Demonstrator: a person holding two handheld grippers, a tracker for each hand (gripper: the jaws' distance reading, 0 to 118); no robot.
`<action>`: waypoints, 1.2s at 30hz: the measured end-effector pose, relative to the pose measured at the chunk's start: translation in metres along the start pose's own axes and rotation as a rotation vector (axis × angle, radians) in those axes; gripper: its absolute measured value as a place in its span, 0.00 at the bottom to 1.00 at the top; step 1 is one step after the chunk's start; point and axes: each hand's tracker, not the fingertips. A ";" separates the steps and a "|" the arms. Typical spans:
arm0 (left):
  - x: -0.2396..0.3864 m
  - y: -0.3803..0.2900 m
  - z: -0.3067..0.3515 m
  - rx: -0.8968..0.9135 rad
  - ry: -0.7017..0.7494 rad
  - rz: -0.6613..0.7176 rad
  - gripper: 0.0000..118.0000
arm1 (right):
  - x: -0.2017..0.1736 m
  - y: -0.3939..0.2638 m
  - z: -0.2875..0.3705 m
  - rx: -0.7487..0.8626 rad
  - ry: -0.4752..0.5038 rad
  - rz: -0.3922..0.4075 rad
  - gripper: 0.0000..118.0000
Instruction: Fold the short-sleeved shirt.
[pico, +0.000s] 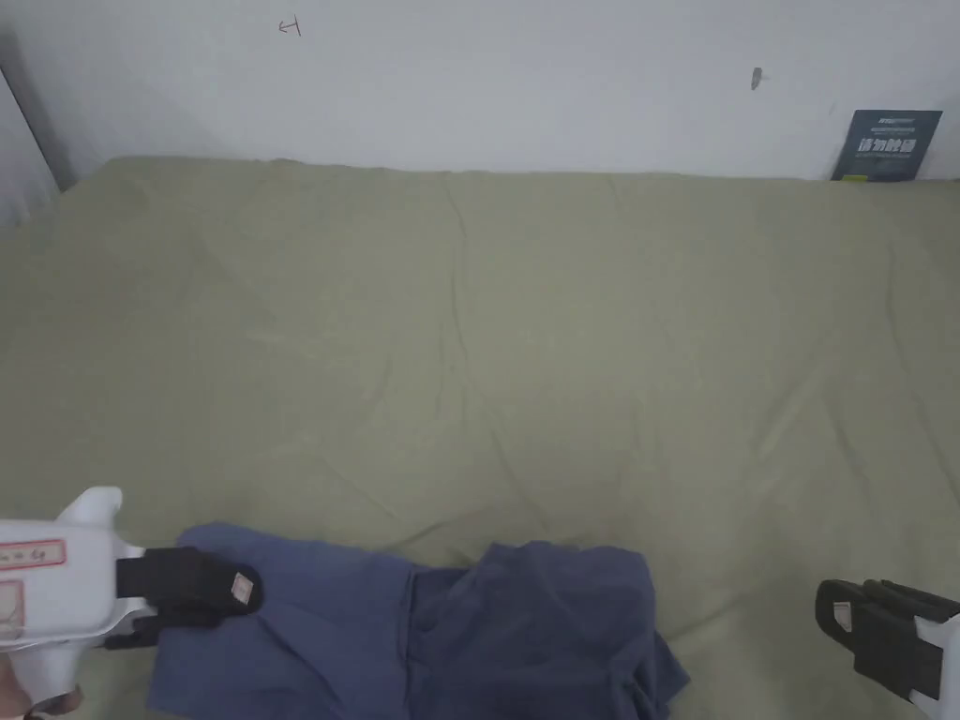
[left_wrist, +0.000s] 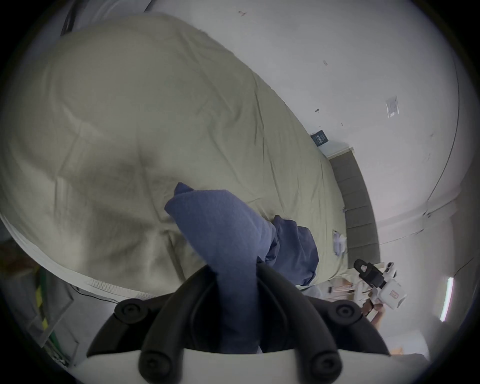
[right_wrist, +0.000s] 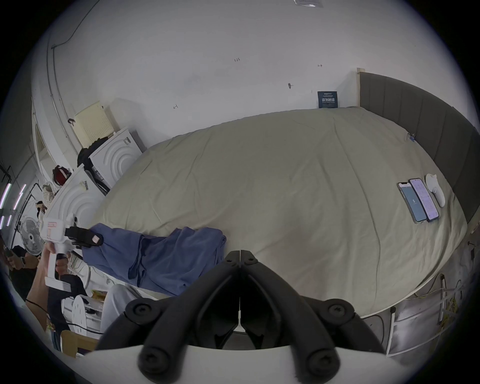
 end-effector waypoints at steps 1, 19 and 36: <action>0.016 0.000 -0.002 -0.012 0.020 -0.015 0.09 | 0.001 0.000 0.001 -0.001 0.002 -0.001 0.00; 0.223 -0.062 -0.186 -0.174 0.306 -0.447 0.69 | 0.042 -0.010 0.036 0.020 -0.011 -0.023 0.00; 0.160 -0.038 -0.115 -0.064 -0.015 -0.285 0.00 | 0.064 -0.015 0.034 0.018 -0.021 -0.122 0.00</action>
